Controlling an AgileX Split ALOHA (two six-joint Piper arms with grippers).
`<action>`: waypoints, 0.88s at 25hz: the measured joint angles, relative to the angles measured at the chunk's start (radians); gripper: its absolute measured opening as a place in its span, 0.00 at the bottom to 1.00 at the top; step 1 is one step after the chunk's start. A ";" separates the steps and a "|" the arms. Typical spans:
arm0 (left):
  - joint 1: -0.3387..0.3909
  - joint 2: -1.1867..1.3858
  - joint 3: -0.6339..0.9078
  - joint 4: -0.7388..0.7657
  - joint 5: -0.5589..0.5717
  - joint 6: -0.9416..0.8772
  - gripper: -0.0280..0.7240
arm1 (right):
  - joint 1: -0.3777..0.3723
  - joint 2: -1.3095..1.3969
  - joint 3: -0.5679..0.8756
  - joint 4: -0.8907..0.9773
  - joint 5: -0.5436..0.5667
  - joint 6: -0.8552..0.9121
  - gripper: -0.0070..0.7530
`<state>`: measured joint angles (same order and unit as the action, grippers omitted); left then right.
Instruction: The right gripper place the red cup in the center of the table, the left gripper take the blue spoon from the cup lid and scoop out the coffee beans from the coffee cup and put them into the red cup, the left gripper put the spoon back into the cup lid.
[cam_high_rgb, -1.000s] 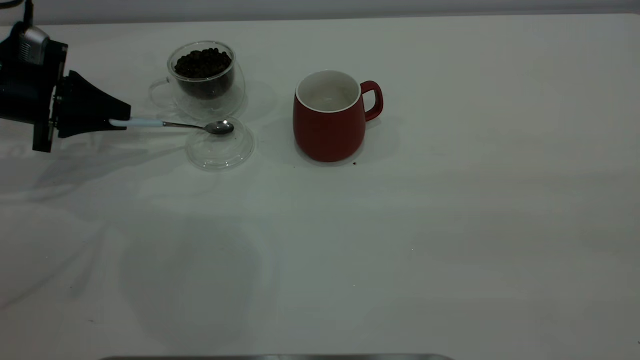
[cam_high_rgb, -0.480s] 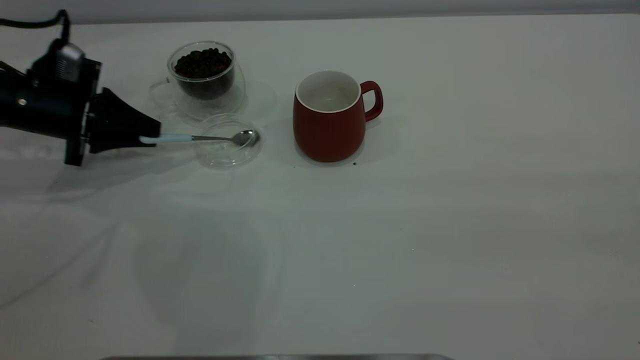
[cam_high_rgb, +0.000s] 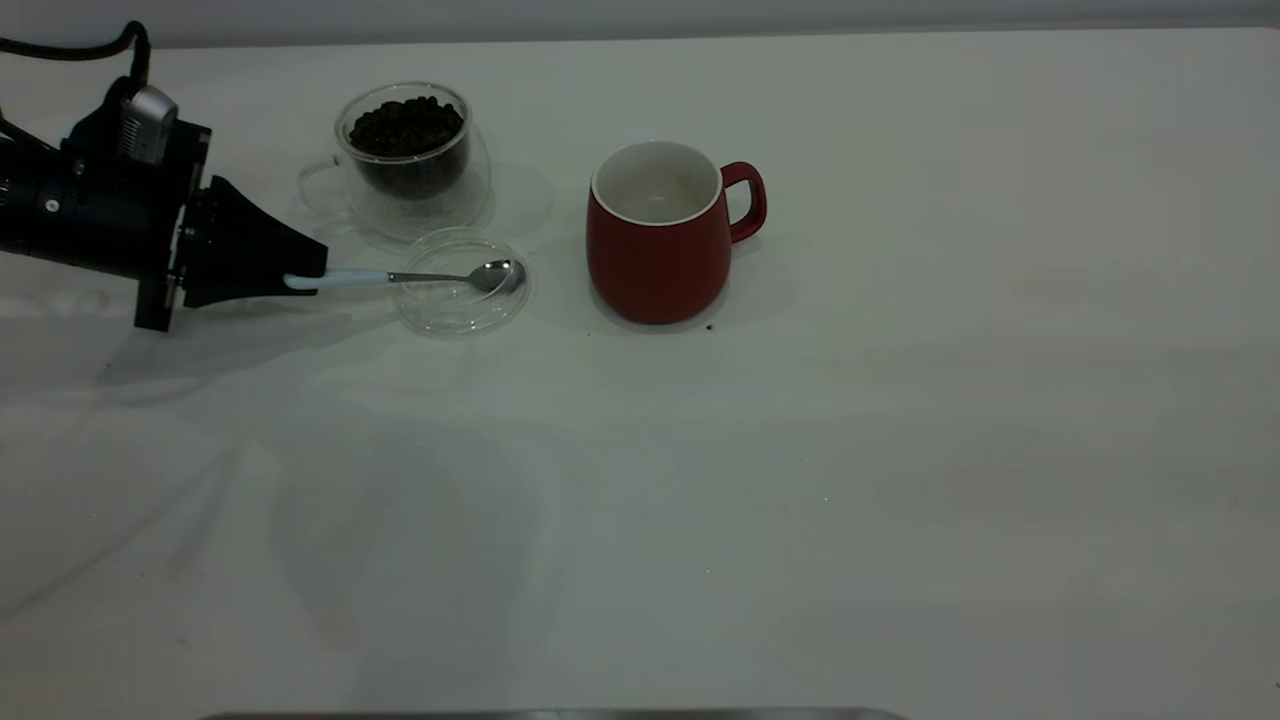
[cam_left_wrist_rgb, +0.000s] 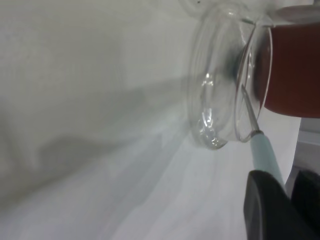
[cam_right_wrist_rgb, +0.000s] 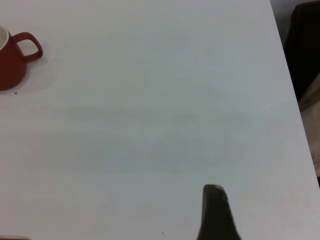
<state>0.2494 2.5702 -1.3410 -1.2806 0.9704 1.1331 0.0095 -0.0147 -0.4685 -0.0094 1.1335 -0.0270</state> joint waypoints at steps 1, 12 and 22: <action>0.000 0.000 0.000 0.006 -0.009 -0.010 0.26 | 0.000 0.000 0.000 0.000 0.000 0.000 0.71; 0.043 0.000 -0.024 0.025 0.103 -0.021 0.74 | 0.000 0.000 0.000 0.000 0.000 0.000 0.71; 0.250 -0.091 -0.097 -0.007 0.168 -0.184 0.76 | 0.000 0.000 0.000 0.000 0.000 0.000 0.71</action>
<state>0.4998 2.4791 -1.4376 -1.2879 1.1382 0.9493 0.0095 -0.0147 -0.4685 -0.0094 1.1335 -0.0270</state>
